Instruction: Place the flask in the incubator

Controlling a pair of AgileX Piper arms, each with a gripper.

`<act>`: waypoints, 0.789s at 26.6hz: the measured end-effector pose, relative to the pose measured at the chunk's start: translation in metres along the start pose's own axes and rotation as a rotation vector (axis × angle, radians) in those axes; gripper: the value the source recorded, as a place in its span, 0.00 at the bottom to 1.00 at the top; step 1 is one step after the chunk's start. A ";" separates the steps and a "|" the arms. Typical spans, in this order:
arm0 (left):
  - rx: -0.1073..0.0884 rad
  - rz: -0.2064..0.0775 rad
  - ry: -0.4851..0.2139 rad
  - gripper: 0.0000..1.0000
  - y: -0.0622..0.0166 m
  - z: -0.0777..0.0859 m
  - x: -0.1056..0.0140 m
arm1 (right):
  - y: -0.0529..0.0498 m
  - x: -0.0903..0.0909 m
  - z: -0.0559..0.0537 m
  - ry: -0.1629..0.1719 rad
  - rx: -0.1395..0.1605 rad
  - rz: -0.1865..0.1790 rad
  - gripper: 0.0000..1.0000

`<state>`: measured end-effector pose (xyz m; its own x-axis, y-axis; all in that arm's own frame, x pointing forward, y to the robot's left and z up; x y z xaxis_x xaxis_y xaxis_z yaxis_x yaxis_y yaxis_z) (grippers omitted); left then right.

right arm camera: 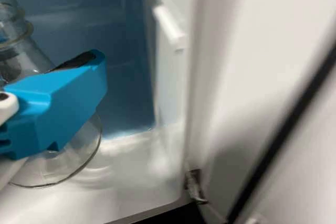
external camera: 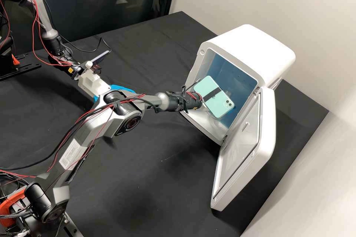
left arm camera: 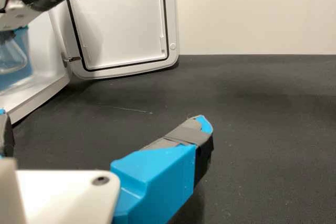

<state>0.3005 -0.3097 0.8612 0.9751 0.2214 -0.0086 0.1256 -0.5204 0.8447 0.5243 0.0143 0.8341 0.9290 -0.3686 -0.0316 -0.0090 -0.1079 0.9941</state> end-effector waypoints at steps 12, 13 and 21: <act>0.003 0.017 -0.003 1.00 0.0052 0.001 -0.001 | -0.039 0.011 -0.007 -0.040 -0.103 -0.080 0.00; 0.002 0.015 -0.003 1.00 0.0046 0.001 -0.002 | -0.041 0.011 -0.007 -0.039 -0.110 -0.084 0.00; 0.000 0.010 -0.002 1.00 0.0032 0.002 -0.003 | -0.050 0.014 -0.003 -0.054 -0.134 -0.078 1.00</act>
<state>0.2986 -0.3132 0.8631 0.9767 0.2146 -0.0013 0.1159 -0.5225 0.8447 0.5386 0.0179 0.7839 0.9036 -0.4138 -0.1111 0.1151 -0.0154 0.9932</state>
